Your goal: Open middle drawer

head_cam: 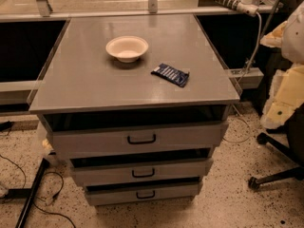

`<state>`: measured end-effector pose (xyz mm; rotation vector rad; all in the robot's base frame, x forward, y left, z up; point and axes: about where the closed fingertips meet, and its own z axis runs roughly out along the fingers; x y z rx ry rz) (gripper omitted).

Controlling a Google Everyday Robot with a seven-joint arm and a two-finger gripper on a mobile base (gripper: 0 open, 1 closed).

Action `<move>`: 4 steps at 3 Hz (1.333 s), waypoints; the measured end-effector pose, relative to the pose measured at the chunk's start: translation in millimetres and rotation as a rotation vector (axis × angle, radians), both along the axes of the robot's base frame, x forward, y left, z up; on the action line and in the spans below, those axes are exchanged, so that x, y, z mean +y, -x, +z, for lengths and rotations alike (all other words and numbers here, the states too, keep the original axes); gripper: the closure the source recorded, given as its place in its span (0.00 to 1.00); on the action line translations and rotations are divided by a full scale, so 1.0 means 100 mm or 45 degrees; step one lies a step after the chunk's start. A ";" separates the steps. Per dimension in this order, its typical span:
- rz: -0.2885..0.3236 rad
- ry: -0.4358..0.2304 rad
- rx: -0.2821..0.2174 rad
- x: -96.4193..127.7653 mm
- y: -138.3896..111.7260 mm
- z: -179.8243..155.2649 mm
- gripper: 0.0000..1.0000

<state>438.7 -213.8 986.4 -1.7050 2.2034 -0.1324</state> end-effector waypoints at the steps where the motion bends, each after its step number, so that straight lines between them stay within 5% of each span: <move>1: 0.000 0.000 0.000 0.00 0.00 0.00 0.00; 3: 0.056 -0.093 0.067 -0.08 0.07 -0.55 0.00; 4: 0.131 -0.261 0.060 -0.11 0.17 -1.03 0.00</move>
Offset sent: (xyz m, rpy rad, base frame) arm -0.0027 0.0006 -0.0426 0.0215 0.0651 0.0284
